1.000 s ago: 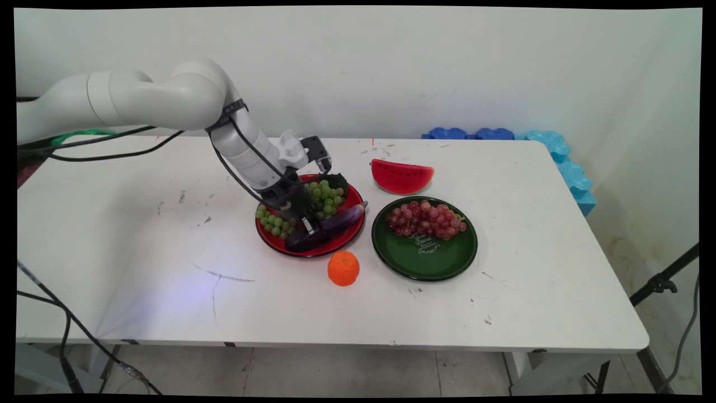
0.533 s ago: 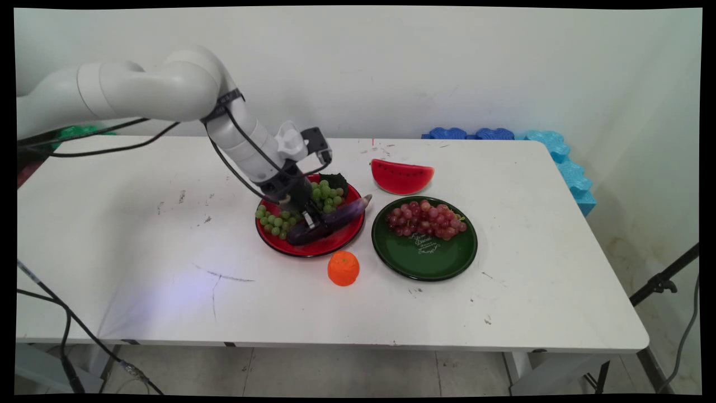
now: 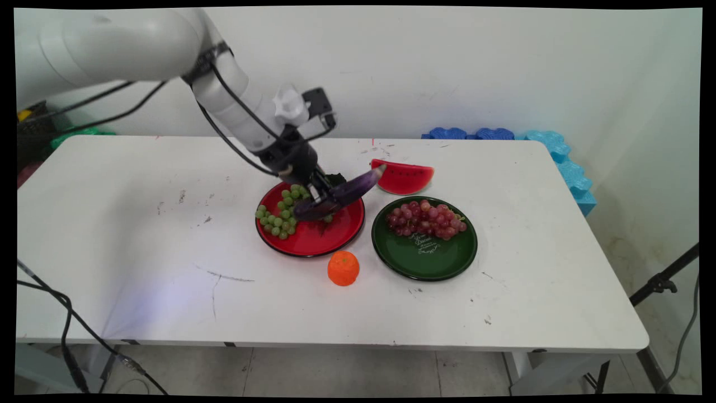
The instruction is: Place the picked object on the table
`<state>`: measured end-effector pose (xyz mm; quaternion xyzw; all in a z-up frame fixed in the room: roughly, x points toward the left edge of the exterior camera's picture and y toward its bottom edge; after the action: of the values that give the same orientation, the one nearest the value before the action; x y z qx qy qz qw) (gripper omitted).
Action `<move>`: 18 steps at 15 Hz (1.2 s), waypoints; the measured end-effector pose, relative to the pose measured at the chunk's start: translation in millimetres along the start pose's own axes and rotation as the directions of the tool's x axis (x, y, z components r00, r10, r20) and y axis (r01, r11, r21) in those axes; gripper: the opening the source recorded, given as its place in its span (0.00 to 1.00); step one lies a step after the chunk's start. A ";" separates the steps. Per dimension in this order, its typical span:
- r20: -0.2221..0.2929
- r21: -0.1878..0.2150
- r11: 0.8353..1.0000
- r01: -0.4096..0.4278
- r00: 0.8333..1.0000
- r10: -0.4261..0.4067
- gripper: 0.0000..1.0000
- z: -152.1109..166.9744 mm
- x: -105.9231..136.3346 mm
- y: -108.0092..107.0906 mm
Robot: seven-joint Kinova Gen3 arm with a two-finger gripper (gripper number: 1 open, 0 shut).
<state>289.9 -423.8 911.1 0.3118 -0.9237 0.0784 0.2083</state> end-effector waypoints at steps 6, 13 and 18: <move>-0.046 -0.019 0.997 -0.071 0.996 0.070 0.00 -40.3 14.8 38.4; -0.038 -0.056 0.983 -0.172 0.985 0.170 0.00 -40.5 -0.8 85.0; -0.015 -0.078 0.973 -0.218 0.976 0.217 0.00 -20.8 -18.0 104.5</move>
<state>246.2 -325.4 920.5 0.2000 -0.9540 0.0653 0.2135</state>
